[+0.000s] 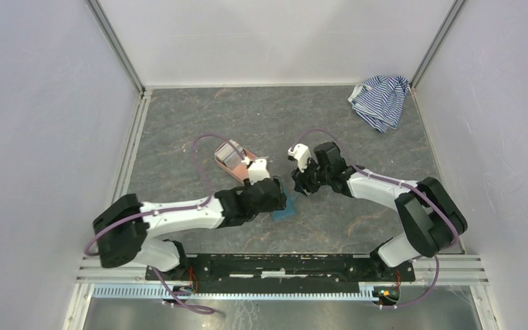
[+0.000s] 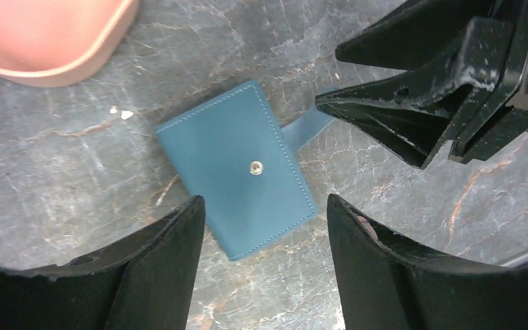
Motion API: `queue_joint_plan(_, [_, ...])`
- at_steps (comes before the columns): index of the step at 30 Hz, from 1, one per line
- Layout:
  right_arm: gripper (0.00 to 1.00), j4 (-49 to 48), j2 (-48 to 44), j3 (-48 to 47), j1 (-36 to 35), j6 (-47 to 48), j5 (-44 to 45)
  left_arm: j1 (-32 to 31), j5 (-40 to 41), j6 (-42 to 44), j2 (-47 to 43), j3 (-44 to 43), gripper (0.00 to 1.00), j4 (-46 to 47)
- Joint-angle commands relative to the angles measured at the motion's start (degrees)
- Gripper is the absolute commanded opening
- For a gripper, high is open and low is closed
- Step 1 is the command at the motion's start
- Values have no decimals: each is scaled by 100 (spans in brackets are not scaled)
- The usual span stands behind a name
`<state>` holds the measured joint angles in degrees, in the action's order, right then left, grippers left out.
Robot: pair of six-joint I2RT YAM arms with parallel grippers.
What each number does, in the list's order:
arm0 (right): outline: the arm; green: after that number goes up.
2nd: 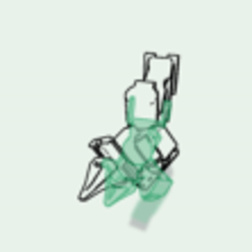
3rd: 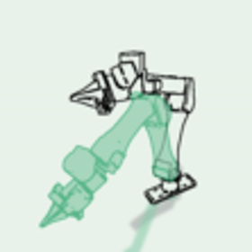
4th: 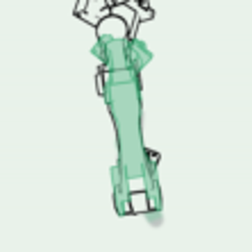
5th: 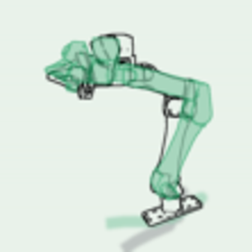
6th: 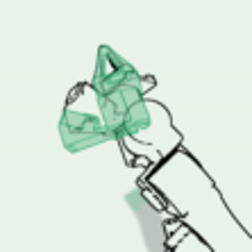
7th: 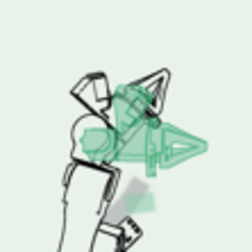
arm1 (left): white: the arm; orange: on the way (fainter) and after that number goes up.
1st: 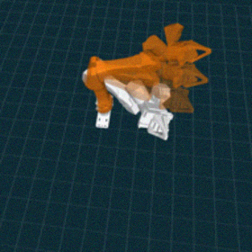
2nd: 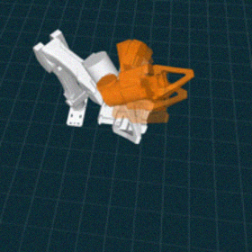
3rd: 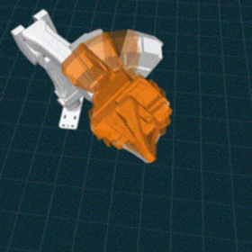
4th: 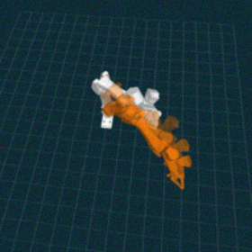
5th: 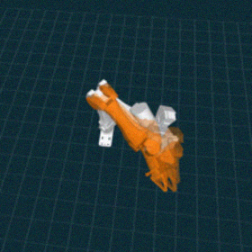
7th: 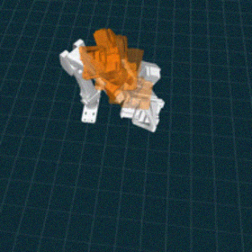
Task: Put the credit cards into the card holder
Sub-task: Open the card holder at the center of the board.
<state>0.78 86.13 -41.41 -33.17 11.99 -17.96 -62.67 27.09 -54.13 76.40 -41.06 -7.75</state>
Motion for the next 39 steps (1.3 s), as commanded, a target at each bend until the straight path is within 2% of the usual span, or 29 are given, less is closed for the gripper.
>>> queue_joint_plan(1, [49, -89, 189, 27, 221, -310, -904, -236, 376, -195, 713, -821, 73, -687])
queue_joint_plan(5, [42, -133, 368, 28, 320, -485, -1478, -318, 408, -201, 1444, -1480, 75, -1284])
queue_joint_plan(9, [36, -148, 451, 19, 397, -585, -1647, -349, 437, -168, 1869, -1831, 78, -1450])
queue_joint_plan(15, [33, -166, 594, 10, 573, -697, -1873, -347, 454, -12, 2469, -2502, 78, -1848])
queue_joint_plan(23, [31, -192, 627, 10, 628, -750, -1957, -358, 478, 21, 3444, -3476, 68, -3060])
queue_joint_plan(28, [29, -201, 677, 1, 653, -768, -2010, -411, 610, 40, 3388, -3500, 56, -3114])
queue_joint_plan(35, [28, -198, 734, -9, 680, -810, -2078, -422, 836, 189, 3450, -3703, 55, -3510])
queue_joint_plan(39, [28, -218, 756, 1, 702, -843, -2136, -454, 999, 209, 3442, -3758, 50, -3729])
